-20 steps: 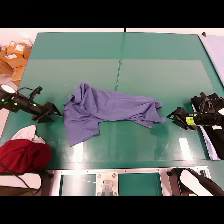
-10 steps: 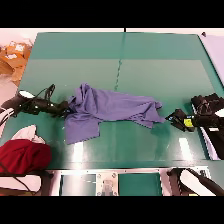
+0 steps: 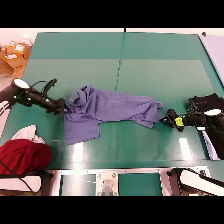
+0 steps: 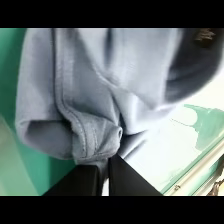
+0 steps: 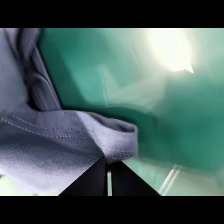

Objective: Fold the shirts.

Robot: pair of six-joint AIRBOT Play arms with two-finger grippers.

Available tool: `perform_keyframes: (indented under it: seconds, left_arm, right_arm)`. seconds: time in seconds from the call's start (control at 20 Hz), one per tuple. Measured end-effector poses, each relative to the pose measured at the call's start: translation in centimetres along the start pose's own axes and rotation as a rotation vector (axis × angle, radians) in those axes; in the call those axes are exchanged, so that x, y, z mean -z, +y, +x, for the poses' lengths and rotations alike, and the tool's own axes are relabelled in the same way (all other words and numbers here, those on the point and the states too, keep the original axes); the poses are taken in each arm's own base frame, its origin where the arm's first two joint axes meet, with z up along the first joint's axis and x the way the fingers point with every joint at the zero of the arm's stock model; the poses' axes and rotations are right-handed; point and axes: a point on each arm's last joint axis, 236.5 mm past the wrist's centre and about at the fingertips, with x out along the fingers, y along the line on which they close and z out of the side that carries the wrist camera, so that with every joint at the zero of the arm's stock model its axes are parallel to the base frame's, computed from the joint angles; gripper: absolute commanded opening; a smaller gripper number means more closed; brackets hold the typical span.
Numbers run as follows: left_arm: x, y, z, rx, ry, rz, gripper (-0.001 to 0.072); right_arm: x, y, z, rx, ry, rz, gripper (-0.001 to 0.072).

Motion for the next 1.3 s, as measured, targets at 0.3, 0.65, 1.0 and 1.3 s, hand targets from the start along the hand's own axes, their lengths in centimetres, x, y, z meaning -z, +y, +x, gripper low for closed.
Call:
perform_keyframes:
  seconds: [0.3, 0.65, 1.0, 1.3]
  left_arm:
    - [-3.7, -5.4, -7.6, -0.042, -0.125, 0.174, 0.0028]
    - [-3.6, -27.7, -31.2, -0.140, -0.875, 0.687, 0.0029]
    - [14.5, -44.6, -45.2, -0.186, -1.466, 1.086, 0.0029]
    - [9.9, -37.2, -38.2, -0.171, -1.163, 0.833, 0.0029]
  right_arm:
    - [-5.4, 8.0, -5.8, -0.140, -0.183, -0.200, 0.0013]
    - [-4.2, 29.5, -33.3, -0.426, -0.830, -0.699, 0.0013]
    - [11.6, 38.1, -55.5, -0.620, -1.451, -0.973, 0.0013]
    - [12.4, 37.6, -52.9, -0.610, -1.342, -0.980, 0.0013]
